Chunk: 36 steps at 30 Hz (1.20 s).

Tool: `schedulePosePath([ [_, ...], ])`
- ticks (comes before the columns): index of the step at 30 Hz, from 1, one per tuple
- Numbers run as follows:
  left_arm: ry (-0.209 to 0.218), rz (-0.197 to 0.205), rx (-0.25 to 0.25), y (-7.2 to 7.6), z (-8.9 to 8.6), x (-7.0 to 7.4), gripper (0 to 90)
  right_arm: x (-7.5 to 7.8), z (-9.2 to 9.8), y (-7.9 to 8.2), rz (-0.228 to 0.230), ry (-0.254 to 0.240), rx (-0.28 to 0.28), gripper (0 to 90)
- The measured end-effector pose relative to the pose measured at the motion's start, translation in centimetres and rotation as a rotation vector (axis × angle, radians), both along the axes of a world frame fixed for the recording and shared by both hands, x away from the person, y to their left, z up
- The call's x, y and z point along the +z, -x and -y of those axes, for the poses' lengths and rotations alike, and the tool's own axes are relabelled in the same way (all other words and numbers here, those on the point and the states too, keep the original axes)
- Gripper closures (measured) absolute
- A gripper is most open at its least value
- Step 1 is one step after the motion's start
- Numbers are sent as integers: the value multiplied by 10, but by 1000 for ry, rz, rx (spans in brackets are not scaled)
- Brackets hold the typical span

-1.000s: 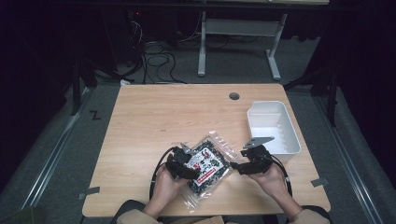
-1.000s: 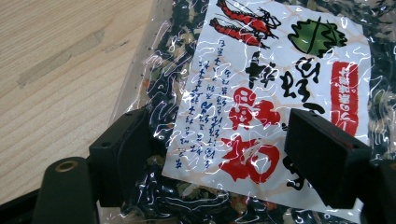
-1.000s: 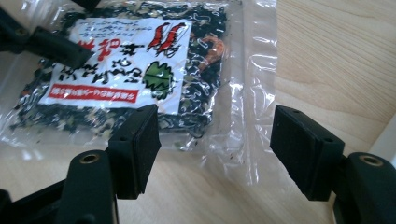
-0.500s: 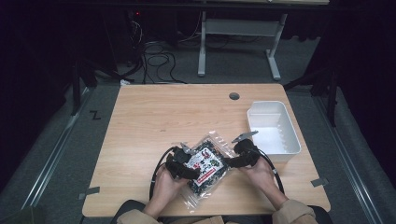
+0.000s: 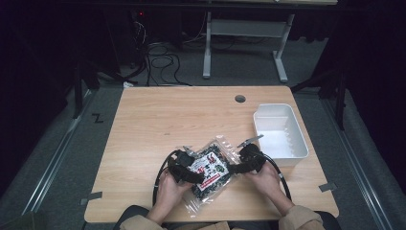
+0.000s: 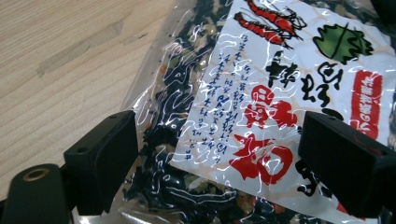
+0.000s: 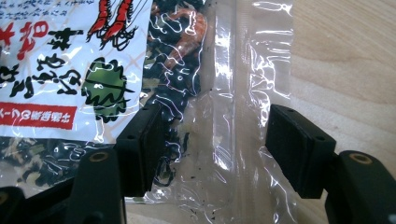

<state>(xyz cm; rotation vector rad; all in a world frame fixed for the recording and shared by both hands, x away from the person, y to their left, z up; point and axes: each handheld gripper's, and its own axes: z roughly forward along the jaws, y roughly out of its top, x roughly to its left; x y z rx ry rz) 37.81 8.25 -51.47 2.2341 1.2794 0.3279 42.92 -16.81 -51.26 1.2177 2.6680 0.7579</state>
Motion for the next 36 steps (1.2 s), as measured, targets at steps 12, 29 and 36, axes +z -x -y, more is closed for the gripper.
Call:
schedulePosePath([
  [12, 6, -13, 7, -2, -3, 0, 111, 0, 1, 11, -7, 1, -1, 390],
  [29, 11, -16, 5, -2, -3, -1, 113, 2, -2, 10, -56, -24, 30, 544],
  [36, 10, -14, 5, -2, -3, -1, 114, 3, -1, 8, -48, -10, 23, 634],
])
